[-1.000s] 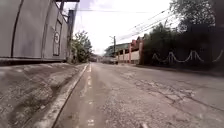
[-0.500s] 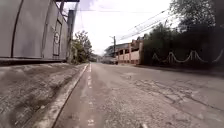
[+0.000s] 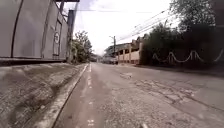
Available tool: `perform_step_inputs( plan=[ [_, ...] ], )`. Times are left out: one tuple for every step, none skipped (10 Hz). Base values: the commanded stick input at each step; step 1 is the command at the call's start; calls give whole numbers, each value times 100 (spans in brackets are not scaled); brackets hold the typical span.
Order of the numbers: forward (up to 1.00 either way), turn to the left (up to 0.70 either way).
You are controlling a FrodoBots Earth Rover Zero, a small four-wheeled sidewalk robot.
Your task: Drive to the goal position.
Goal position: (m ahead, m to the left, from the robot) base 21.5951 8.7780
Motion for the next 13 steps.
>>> perform_step_inputs(
  plan=[
    [6, 0],
    [6, 0],
    [6, 0],
    [6, 0],
    [5, 0],
    [5, 0],
    [6, 0],
    [6, 0],
    [6, 0],
    [6, 0],
    [6, 0],
    [6, 0],
    [6, 0]
  ],
)
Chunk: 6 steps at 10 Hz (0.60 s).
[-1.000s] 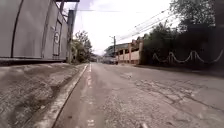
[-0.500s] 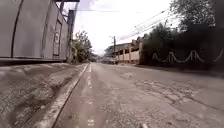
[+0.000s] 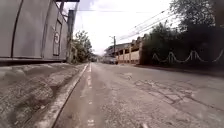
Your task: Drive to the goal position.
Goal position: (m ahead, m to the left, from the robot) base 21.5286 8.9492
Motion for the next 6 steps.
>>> perform_step_inputs(
  plan=[
    [6, 0],
    [6, 0],
    [6, 0],
    [6, 0],
    [6, 0],
    [6, 0]
  ],
)
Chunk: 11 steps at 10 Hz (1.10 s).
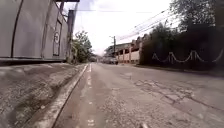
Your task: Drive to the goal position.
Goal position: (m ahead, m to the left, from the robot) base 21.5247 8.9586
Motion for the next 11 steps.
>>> perform_step_inputs(
  plan=[
    [6, 0],
    [6, 0],
    [6, 0],
    [6, 0],
    [5, 0],
    [5, 0],
    [6, 0],
    [6, 0],
    [6, 0],
    [6, 0],
    [6, 0]
  ],
)
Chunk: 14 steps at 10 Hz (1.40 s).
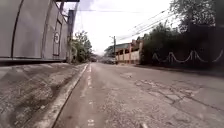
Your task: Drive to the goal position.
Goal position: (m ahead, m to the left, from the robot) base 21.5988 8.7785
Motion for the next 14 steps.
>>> perform_step_inputs(
  plan=[
    [6, 0],
    [6, 0],
    [6, 0],
    [6, 0],
    [6, 0],
    [6, 0],
    [6, 0],
    [6, 0],
    [6, 0],
    [5, 0],
    [5, 0],
    [6, 0],
    [6, 0],
    [6, 0]
  ],
)
